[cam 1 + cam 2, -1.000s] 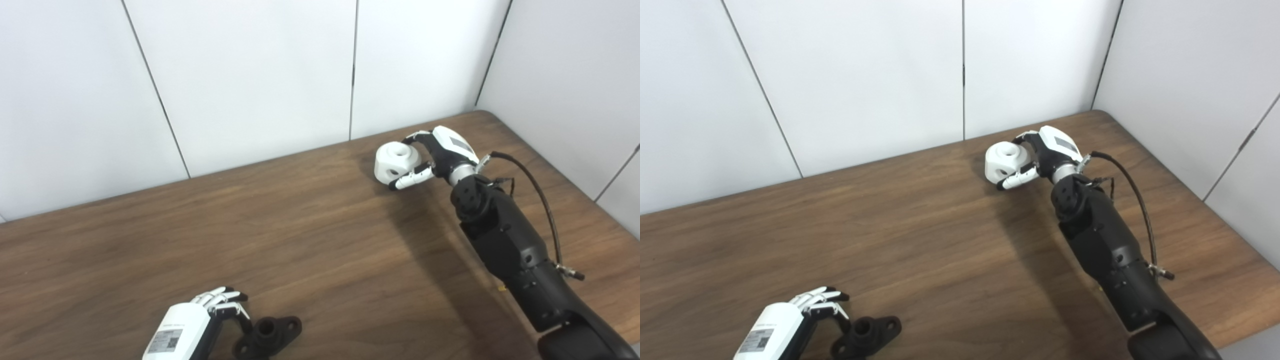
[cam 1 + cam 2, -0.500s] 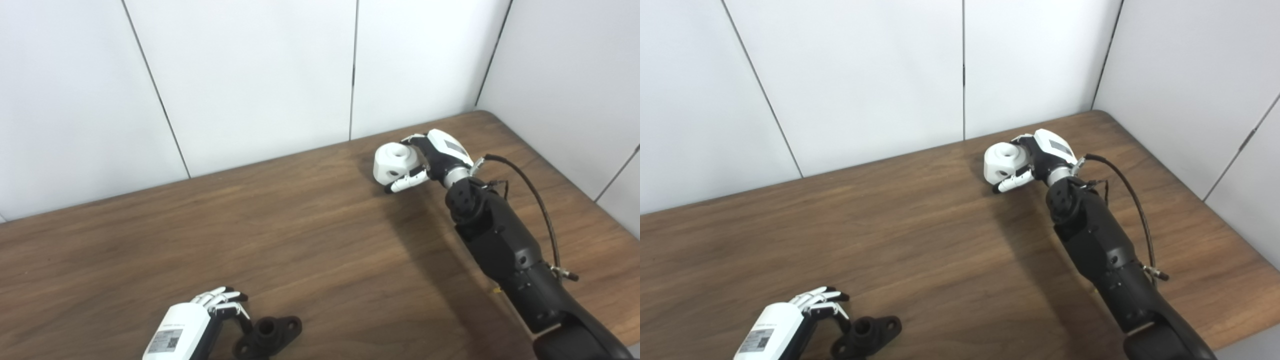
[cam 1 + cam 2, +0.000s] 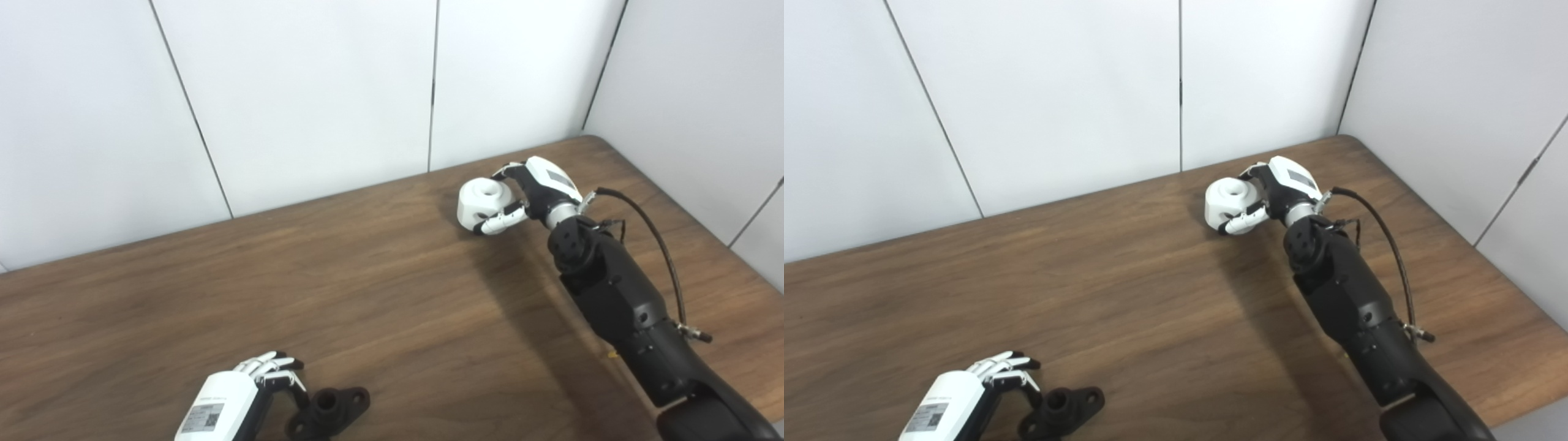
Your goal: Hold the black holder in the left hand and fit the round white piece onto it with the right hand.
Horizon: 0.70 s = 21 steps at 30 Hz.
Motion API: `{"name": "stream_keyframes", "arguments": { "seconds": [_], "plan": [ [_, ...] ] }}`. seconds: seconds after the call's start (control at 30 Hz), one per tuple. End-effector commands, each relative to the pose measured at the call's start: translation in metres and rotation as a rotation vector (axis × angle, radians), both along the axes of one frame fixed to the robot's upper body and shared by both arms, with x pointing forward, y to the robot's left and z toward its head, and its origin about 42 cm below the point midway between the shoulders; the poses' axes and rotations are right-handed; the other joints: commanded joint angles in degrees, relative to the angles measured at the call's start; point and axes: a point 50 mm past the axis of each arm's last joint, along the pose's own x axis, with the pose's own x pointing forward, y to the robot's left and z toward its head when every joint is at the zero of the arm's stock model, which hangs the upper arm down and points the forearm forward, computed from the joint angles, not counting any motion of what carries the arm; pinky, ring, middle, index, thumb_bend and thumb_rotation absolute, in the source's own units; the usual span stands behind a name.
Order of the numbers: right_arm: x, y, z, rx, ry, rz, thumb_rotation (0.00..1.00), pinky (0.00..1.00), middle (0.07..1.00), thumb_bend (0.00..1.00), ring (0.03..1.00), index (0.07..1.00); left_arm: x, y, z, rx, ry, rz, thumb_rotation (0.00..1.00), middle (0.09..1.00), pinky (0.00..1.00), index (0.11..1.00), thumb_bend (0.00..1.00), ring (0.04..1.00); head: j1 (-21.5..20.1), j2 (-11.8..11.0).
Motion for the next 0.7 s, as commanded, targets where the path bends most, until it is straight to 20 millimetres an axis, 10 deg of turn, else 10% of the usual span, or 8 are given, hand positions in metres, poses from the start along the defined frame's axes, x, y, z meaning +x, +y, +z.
{"name": "stream_keyframes", "arguments": {
  "seconds": [0.0,0.67],
  "plan": [
    [0.0071,-0.0041,0.03,-0.024,-0.101,-0.001,0.25,0.9,0.91,0.86,0.986,0.671,-0.0116,0.0121,-0.0213,0.082,0.115,0.012,0.05,0.787,0.82,0.488,0.52,0.858,0.06,0.23],
    [0.004,-0.0061,0.0269,-0.021,-0.107,0.01,0.24,0.88,0.884,0.86,0.969,0.648,-0.0123,0.0121,-0.0198,0.078,0.114,0.011,0.05,0.784,0.81,0.488,0.52,0.849,0.03,0.94]
  ]
}}
